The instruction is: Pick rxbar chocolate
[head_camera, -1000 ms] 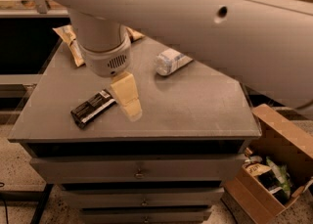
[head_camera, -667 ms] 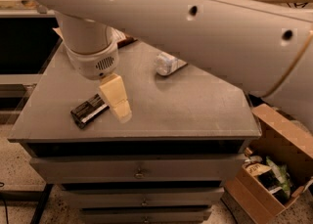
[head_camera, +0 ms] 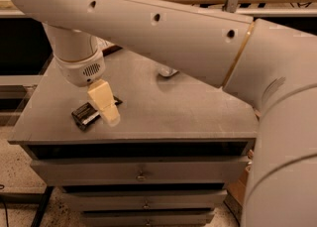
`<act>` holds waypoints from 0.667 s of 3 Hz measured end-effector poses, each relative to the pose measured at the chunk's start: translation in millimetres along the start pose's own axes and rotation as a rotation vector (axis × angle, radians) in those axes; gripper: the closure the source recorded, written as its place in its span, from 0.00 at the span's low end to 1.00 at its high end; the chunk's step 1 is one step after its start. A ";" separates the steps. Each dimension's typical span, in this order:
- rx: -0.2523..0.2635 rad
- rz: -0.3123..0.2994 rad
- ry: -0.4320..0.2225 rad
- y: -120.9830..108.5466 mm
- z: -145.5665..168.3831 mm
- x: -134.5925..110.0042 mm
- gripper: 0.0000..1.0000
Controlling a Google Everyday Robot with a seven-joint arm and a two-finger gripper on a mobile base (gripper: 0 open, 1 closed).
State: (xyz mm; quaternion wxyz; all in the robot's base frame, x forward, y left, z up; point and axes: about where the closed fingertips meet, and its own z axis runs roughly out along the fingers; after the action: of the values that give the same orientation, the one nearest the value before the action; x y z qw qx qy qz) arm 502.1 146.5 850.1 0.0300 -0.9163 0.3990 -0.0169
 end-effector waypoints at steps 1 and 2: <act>0.007 0.008 0.001 -9.3 16.9 2.5 0.00; 0.010 0.026 0.006 -13.0 31.2 6.3 0.18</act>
Offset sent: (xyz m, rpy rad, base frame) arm 0.0209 0.0022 -0.0458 -0.0112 -0.0096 -0.0503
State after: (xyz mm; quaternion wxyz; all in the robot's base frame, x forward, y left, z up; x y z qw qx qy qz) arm 517.6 152.0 819.9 0.0334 -0.9109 0.4108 -0.0214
